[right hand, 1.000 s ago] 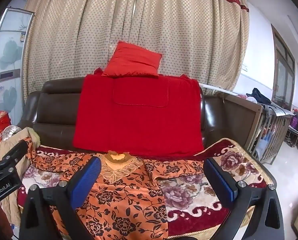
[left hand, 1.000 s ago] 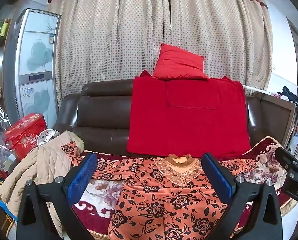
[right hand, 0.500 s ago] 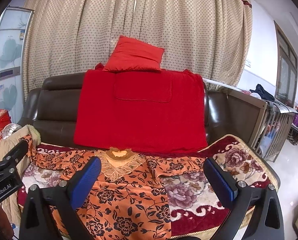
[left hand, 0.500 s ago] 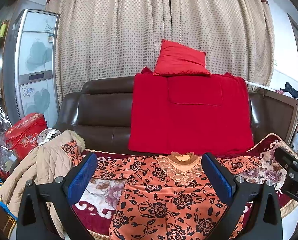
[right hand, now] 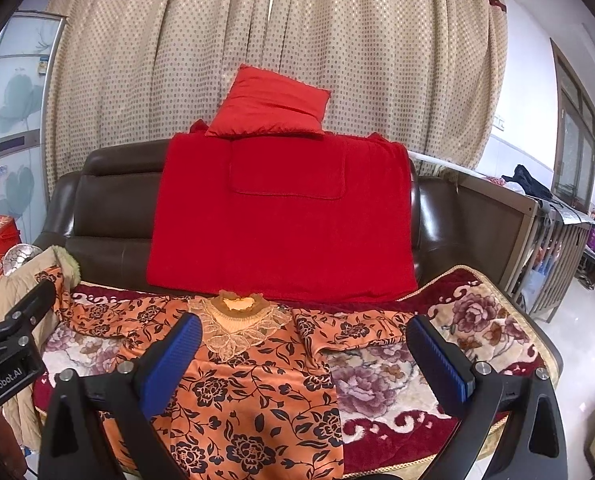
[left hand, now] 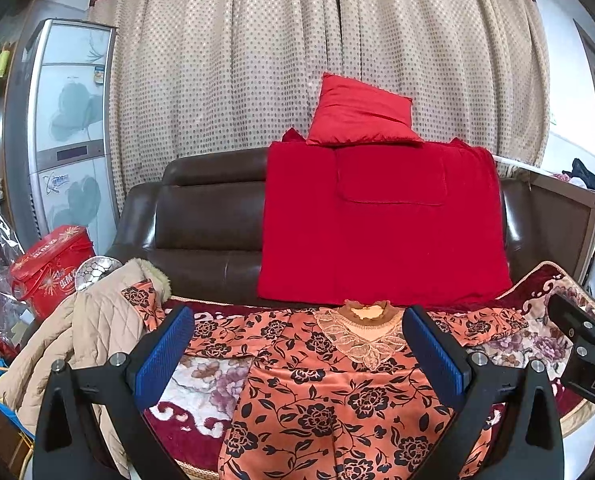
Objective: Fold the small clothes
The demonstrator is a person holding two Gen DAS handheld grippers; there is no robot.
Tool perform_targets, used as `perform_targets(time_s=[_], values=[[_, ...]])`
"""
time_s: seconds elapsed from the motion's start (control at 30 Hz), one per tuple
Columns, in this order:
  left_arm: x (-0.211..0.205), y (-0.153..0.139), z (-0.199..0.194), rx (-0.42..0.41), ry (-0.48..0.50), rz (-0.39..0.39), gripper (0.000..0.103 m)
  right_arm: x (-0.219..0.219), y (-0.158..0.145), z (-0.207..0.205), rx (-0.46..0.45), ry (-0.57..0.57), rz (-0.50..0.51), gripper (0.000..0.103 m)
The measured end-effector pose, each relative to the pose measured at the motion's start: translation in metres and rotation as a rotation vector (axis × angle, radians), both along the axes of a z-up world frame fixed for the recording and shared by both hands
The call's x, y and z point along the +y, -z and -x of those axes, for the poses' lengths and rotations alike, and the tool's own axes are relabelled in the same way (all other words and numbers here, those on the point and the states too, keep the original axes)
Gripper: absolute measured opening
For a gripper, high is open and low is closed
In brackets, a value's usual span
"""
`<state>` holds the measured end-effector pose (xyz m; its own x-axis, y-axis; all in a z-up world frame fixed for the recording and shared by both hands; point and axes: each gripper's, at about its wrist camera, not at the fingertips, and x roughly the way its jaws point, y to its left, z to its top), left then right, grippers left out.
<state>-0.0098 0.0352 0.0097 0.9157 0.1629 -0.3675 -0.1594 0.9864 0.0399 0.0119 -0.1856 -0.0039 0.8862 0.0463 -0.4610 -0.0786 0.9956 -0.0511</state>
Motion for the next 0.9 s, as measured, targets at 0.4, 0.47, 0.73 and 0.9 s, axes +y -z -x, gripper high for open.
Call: perform_targets(time_s=[0.4,0.47,0.73,0.9], values=[[0.002,0.002,-0.005,0.006,-0.017,-0.008,0.103,-0.001,0.004,-0.008,0.007,-0.003,-0.012,0.103],[0.003,0.003,-0.005,0.007,-0.024,-0.008,0.103,-0.001,0.004,-0.008,0.006,-0.004,-0.017,0.103],[0.008,0.004,-0.006,0.017,-0.061,-0.008,0.103,0.004,0.005,-0.008,0.002,-0.02,-0.011,0.103],[0.013,0.005,-0.006,0.025,-0.078,-0.002,0.103,0.007,0.006,-0.007,0.006,-0.029,-0.011,0.103]])
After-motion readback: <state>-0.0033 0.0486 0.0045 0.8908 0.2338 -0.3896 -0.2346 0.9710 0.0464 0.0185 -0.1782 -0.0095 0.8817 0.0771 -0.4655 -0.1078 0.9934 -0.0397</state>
